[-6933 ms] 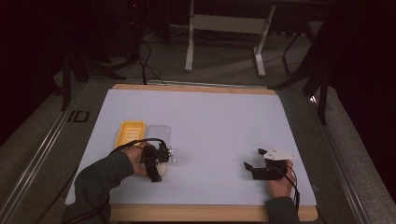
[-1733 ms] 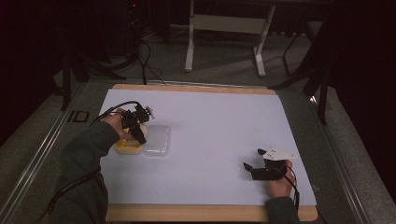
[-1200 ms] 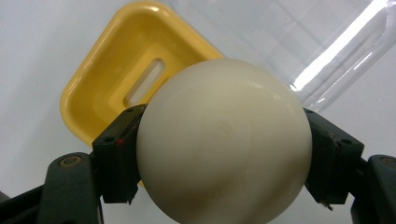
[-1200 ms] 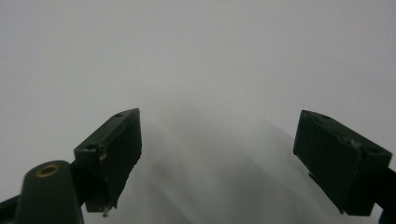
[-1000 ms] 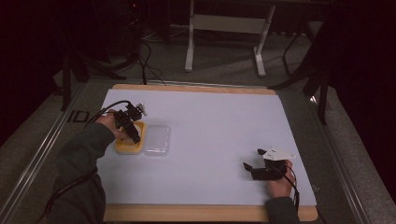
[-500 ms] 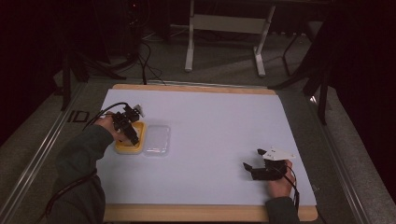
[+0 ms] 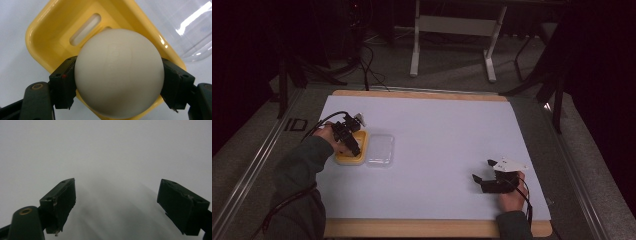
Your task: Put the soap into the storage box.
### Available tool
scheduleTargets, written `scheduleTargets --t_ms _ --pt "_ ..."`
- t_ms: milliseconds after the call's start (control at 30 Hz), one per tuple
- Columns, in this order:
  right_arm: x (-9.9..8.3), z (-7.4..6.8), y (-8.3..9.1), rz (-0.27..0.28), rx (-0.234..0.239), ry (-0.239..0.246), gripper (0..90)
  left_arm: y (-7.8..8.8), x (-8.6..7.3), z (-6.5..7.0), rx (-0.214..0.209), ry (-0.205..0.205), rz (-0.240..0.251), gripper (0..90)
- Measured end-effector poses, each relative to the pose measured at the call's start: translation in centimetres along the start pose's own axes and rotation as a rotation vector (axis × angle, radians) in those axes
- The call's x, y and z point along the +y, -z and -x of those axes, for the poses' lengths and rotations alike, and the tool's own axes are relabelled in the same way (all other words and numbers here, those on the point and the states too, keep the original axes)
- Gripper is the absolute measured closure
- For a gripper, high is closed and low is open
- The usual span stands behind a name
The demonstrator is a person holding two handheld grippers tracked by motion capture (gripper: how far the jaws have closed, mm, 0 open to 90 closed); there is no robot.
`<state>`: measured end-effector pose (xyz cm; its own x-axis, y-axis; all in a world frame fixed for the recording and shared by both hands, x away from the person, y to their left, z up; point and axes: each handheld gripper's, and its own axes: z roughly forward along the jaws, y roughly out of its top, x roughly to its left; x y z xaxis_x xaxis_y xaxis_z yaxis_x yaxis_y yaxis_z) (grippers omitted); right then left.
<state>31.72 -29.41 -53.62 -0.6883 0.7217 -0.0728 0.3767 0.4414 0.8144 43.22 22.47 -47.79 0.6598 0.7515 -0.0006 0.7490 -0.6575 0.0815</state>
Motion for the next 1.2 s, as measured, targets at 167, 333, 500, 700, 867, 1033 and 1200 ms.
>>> scheduleTargets --t_ms 167,333,500,700,867,1033,1200 --pt "0.0 0.0 0.0 -0.003 -0.001 0.001 15.1 1.2 -1.0 -0.3 -0.033 0.010 0.114 8.9" --pt "0.0 0.0 0.0 -0.002 -0.002 0.004 15.1 1.9 -1.4 0.0 -0.025 -0.016 0.161 10.3" --pt "0.0 0.0 0.0 -0.002 -0.001 0.005 15.1 2.5 -1.4 0.8 -0.003 -0.051 0.187 14.4" --pt "0.0 0.0 0.0 -0.002 -0.001 0.005 15.1 3.0 -1.1 2.1 0.017 -0.110 0.213 16.7" --pt "0.0 0.0 0.0 -0.003 -0.001 0.007 15.1 3.4 -1.0 3.4 0.009 -0.173 0.248 22.6" --pt "0.0 0.0 0.0 -0.004 0.000 0.005 15.1 3.3 -1.1 4.8 -0.029 -0.205 0.306 30.6" --pt "0.0 0.0 -0.1 -0.006 0.000 0.007 15.1 2.6 -1.1 6.2 -0.038 -0.251 0.310 34.6"
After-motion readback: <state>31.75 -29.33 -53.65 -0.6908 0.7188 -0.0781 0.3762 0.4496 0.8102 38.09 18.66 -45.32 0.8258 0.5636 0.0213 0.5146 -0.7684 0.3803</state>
